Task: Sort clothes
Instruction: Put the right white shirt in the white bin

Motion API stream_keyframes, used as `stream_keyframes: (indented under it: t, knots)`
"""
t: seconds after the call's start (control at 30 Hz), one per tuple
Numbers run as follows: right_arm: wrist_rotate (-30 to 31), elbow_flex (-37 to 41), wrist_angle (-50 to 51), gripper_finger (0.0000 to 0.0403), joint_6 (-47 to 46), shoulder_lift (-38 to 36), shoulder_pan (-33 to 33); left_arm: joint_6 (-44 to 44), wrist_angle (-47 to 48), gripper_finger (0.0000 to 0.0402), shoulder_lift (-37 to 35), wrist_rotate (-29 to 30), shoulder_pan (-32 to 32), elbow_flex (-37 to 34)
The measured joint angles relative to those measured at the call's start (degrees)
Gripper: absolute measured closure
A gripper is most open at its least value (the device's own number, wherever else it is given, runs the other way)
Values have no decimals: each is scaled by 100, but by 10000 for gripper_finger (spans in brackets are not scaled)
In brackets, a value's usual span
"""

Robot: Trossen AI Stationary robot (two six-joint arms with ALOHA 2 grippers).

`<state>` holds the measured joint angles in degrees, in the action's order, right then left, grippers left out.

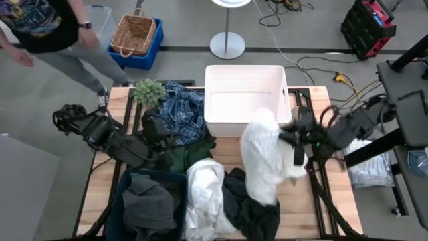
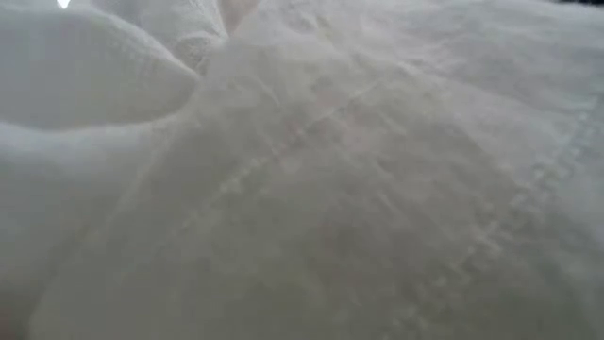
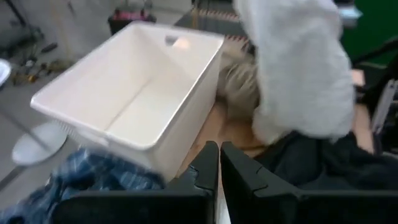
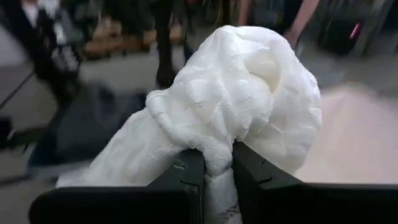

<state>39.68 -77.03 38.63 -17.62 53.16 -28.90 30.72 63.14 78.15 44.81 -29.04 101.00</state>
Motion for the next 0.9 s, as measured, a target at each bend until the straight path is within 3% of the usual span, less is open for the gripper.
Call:
stream_keyframes:
  t: [0.2, 0.47, 0.6, 0.77, 0.9]
  knots:
    - [20, -810, -1447, 371, 2086, 295, 752, -794, -660, 401, -6, 367, 0, 307]
    - [20, -1266, -4813, 371, 5164, 839, 1697, -1504, -1118, 401, -9, 1076, 0, 743]
    - [103, -1532, -6017, 371, 6330, 1215, 2305, -1527, -1134, 401, -9, 1339, 0, 893]
    - [540, -1749, -6016, 371, 6765, 1693, 3370, -1550, -1128, 401, -9, 1474, 0, 903]
    - [539, -1740, -4827, 371, 5853, 2013, 4135, -1541, -1119, 401, -11, 1481, 0, 850]
